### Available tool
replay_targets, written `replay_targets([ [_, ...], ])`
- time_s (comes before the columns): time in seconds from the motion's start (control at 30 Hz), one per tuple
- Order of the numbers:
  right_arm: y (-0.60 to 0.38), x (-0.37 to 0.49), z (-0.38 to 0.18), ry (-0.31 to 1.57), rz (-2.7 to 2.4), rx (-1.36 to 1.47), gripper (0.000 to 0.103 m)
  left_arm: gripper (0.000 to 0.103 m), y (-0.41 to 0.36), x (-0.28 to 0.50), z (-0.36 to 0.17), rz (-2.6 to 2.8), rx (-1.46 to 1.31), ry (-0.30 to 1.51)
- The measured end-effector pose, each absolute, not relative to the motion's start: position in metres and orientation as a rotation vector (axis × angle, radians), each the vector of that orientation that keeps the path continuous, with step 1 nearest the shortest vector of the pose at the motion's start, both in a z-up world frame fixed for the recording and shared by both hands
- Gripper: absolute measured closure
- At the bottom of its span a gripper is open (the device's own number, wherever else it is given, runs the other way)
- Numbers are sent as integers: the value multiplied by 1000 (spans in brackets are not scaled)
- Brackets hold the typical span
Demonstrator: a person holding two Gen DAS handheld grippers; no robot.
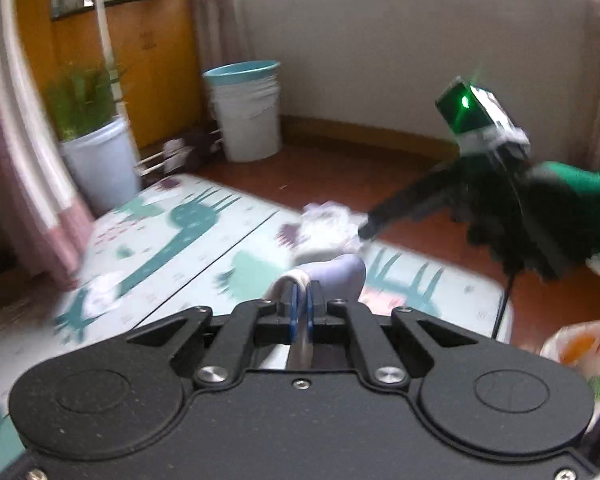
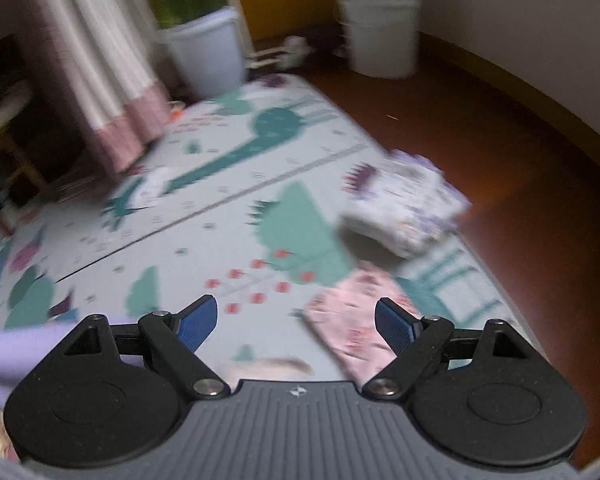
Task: Fold clothes
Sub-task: 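Grasp the lavender trousers' waistband with the left tool and lift, then carry the lavender trousers with the left tool and drop them on the mat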
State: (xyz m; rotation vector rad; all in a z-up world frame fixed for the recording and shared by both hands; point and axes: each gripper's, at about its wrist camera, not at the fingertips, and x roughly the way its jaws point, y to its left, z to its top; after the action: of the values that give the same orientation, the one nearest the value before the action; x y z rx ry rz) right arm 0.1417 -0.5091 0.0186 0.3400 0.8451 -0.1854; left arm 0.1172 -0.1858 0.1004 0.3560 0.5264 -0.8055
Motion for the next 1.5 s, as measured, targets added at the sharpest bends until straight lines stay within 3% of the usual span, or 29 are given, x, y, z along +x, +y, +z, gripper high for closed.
replay_targets([
  [0.3, -413, 135, 51, 846, 17, 244, 14, 101, -54, 88, 122, -548, 214, 530],
  [0.77, -330, 141, 35, 927, 98, 97, 12, 100, 76, 153, -10, -62, 189, 921],
  [0.93, -290, 148, 26, 933, 180, 3, 12, 89, 106, 159, -27, 68, 268, 965],
  [1.07, -248, 147, 15, 924, 279, -146, 16, 89, 112, 162, -24, 68, 268, 956],
  [1.2, -204, 135, -10, 904, 394, -398, 30, 88, 91, 148, -30, -94, 321, 939],
  [1.27, -189, 127, -25, 917, 476, -494, 42, 67, 71, 131, -48, -227, 387, 921],
  [1.3, -185, 124, -32, 930, 513, -522, 46, 45, 59, 119, -60, -271, 437, 903],
  [1.33, -181, 120, -40, 943, 551, -551, 47, 38, 49, 108, -74, -318, 486, 895],
  [1.4, -174, 116, -50, 973, 602, -593, 57, 38, 31, 87, -107, -414, 581, 909],
  [1.5, -169, 118, -52, 987, 622, -587, 57, 38, 10, 60, -155, -524, 696, 922],
])
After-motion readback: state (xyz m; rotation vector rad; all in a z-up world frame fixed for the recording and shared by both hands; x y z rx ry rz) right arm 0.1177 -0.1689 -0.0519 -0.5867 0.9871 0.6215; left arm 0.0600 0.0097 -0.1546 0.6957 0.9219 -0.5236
